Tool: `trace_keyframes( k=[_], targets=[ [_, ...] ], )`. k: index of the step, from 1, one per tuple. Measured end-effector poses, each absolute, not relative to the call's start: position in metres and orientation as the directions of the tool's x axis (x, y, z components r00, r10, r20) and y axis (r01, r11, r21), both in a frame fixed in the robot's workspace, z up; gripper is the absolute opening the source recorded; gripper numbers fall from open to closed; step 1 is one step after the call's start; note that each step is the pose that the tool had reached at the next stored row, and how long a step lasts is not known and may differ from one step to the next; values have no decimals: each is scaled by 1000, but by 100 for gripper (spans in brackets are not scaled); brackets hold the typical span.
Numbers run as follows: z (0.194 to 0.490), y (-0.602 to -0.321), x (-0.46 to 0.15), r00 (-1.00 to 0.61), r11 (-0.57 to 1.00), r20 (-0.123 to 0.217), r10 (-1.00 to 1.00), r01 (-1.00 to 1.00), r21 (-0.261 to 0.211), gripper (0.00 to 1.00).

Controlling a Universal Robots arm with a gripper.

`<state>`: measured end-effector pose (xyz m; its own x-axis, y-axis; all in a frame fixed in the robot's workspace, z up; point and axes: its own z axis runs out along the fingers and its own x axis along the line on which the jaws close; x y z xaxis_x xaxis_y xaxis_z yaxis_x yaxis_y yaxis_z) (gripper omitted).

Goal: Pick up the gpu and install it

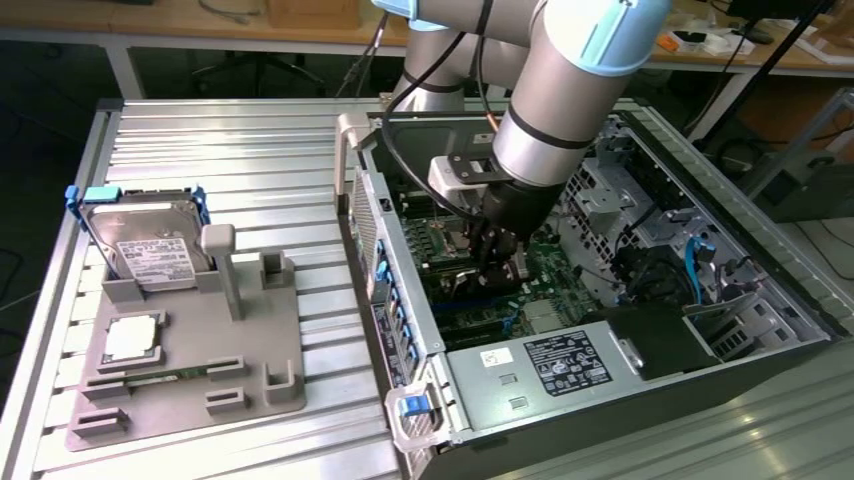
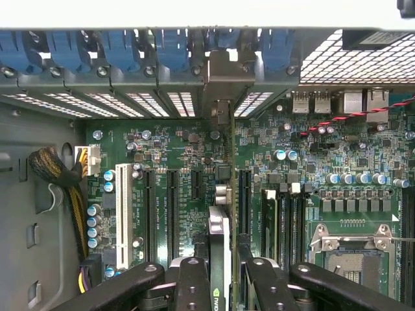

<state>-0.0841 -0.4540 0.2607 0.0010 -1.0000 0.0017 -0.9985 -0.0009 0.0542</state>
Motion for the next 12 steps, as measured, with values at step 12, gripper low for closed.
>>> trace_keyframes(
  k=[12],
  targets=[
    [261, -454, -84, -11, 12, 11, -1000, -998, 54, 27]
  ],
)
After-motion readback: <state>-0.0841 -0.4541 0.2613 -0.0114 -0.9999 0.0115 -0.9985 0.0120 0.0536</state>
